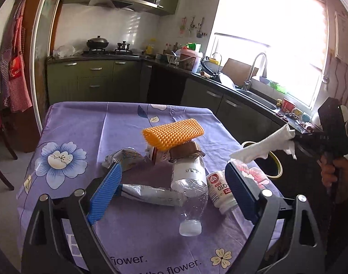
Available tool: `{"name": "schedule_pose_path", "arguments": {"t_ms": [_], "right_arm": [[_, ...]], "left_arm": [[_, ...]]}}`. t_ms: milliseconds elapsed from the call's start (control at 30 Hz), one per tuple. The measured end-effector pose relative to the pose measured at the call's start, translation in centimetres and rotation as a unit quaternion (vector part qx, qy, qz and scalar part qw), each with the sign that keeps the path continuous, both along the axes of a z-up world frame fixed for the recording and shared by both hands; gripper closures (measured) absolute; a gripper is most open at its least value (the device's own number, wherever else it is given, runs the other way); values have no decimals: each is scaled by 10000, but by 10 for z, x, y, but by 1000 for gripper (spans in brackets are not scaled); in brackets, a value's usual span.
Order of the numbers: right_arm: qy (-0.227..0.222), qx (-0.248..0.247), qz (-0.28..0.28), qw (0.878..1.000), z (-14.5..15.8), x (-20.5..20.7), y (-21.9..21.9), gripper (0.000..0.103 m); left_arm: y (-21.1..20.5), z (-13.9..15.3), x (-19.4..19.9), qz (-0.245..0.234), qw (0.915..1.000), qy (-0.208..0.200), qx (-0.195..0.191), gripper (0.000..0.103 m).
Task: Collect trash
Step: 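Carry the white paper towel over the bin and open the right gripper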
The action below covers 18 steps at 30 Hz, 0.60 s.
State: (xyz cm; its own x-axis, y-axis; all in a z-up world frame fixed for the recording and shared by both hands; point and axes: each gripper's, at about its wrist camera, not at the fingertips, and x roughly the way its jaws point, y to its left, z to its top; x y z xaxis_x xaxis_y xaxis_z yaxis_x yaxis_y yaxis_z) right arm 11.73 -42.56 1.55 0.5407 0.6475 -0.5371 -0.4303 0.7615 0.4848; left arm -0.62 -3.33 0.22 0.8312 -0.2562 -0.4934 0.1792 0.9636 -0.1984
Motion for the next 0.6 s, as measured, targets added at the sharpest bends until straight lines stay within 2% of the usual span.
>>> {"name": "schedule_pose_path", "arguments": {"t_ms": [167,333,467,600], "right_arm": [[-87,-3,-315,9995,32,17,-23,101],[-105,-79,-795,9967,51,32,-58,101],[94,-229,-1296,9913,49,49,-91,101],[585,-457,-1808,9807,23,74,-128,101]], "left_arm": [[3,-1,-1,-6,10000,-30,-60,16],[3,-3,-1,-41,10000,-49,-30,16],[0,-7,0,-69,10000,-14,9,16],[-3,-10,3,-103,9999,59,15,16]]}}
